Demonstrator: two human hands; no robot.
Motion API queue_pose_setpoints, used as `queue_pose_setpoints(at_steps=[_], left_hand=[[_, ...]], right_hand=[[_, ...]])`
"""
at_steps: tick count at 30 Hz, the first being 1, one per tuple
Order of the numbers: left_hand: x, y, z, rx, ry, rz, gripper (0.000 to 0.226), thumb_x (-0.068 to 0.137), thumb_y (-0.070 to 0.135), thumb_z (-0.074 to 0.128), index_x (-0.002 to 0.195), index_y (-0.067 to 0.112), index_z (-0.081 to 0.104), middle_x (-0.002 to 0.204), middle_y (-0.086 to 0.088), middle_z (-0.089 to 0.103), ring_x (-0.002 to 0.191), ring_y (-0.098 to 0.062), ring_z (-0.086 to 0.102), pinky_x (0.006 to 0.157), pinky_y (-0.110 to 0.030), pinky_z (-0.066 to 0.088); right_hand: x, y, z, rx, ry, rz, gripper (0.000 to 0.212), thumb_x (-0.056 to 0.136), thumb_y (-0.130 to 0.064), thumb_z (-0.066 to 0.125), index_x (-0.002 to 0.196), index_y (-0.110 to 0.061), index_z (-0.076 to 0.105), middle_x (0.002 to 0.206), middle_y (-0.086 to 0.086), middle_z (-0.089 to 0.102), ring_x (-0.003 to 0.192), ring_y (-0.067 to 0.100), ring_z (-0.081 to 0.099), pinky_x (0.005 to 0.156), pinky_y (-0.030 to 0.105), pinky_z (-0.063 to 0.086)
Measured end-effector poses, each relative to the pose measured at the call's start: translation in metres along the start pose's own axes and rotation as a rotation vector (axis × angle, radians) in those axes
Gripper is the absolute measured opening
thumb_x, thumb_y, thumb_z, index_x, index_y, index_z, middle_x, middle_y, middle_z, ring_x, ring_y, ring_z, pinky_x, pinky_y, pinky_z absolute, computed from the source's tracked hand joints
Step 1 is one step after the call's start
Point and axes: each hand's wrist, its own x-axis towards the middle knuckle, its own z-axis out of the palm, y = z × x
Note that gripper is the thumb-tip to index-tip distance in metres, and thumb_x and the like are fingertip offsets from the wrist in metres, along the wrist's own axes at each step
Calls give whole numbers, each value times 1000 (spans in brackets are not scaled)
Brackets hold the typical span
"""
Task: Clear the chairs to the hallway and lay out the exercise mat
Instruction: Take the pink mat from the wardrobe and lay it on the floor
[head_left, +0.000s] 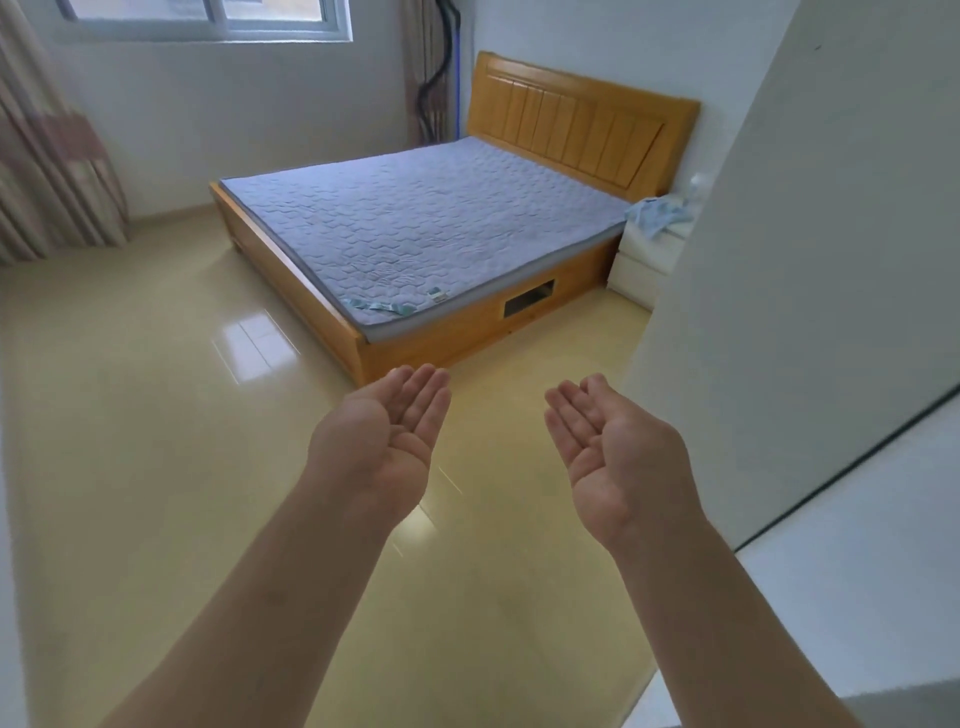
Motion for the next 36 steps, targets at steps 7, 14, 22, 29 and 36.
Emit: queue_pose_setpoints(at_steps=[7,14,22,29,36], left_hand=[[114,32,48,41,-27,-42,28,103,2,50,127,-10,56,115,-24,72,89,-31,76,74,-37,64],[254,51,129,123,-8,-27,27,105,1,46,126,-11,58,116,-24,72,98,-33,74,79,-38,62],[388,74,232,113,-19,-21,20,103,0,48,114,-11,61,110,-24,75,94,-34,76,85,-39,61],[519,70,304,134,11,-89,23,103,0,50,119,-11,60,110,-24,74,95,-32,76,80,-36,62],[658,65,401,199,-70,-194,20,101,-2,53,118,-10,61,113,-23,73,100,-32,75,86,-38,62]], right_hand=[[103,-3,50,35,60,-38,41,104,-14,56,141,1,49,111,14,70,104,23,72,84,31,62],[254,-28,104,104,62,-31,40,104,-13,55,140,3,49,115,16,69,108,24,70,88,32,59],[409,-81,173,132,58,-45,34,103,-13,57,132,2,54,104,13,74,95,18,76,80,28,62],[537,-114,199,118,144,-73,35,103,-13,57,134,3,53,110,14,71,105,21,72,87,30,60],[670,-163,229,138,260,-175,37,103,-12,56,137,4,51,118,17,68,109,24,69,91,33,57]])
